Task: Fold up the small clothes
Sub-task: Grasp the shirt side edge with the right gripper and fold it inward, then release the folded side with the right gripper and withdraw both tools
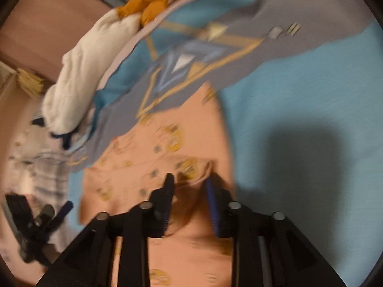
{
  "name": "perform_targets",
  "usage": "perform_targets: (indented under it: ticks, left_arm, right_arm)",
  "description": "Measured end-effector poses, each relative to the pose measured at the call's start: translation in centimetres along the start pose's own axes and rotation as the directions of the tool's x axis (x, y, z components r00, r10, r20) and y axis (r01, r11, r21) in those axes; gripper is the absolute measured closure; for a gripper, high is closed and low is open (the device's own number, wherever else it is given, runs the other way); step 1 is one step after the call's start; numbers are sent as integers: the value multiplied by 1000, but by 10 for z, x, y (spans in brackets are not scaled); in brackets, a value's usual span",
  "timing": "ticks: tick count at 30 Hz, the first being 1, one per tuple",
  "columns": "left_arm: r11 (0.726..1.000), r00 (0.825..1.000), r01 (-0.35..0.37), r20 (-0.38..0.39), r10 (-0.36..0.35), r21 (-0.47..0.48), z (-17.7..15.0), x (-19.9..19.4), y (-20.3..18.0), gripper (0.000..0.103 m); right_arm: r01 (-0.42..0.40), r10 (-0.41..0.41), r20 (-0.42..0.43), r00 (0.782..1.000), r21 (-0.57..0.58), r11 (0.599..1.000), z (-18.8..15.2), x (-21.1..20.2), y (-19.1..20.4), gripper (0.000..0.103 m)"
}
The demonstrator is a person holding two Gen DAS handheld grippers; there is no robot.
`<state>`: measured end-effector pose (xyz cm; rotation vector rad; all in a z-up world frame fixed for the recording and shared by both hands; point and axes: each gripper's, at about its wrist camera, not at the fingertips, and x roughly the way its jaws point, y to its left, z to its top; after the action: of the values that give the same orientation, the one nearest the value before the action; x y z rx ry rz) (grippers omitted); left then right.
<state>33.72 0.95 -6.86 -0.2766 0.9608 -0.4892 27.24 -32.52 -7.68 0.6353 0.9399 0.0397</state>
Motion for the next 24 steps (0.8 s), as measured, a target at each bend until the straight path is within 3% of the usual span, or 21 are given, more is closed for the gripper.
perform_targets:
  ticks: [1,3,7,9,12,15,17,18,20,22,24]
  left_arm:
    - [1000,1000,-6,-5,6,-3,1,5,3,2]
    - [1000,1000,-6,0,6,-14,1,7,12,2]
    - [1000,1000,7,13,-7,-19,1,4,21,2]
    - [1000,1000,-4,7,4,3,-1,6,22,3]
    - [1000,999,-23,-35,23,-7,-11,13,34,11]
    - [997,995,-79,-53,79,11,-30,12,54,16]
    - [997,996,-79,-36,80,22,-38,8,66,29]
    - [997,997,-75,-18,75,28,-42,3,71,31]
    - [996,996,-91,-3,91,25,-45,-3,77,30]
    - [987,987,-161,-27,161,12,-50,-3,85,23]
    - [989,989,-146,-13,146,1,-58,-12,91,23]
  right_arm:
    - [58,-56,59,997,-35,998,0,-13,5,71]
    - [72,-60,116,991,-100,992,-1,-25,12,71]
    - [-49,71,67,995,-293,955,-8,-28,55,71]
    - [-70,82,24,996,-333,941,-11,-14,69,71]
    - [13,-29,-42,999,-340,940,-18,19,68,73]
    - [178,-198,-9,980,-406,896,-37,29,52,76]
    - [192,-203,23,979,-440,877,-47,16,44,77]
    - [205,-212,36,977,-450,869,-49,11,40,77]
    - [208,-214,37,976,-439,874,-46,3,32,77]
    - [215,-223,27,975,-403,890,-46,-2,25,77]
    - [213,-220,25,975,-380,900,-51,-9,22,77]
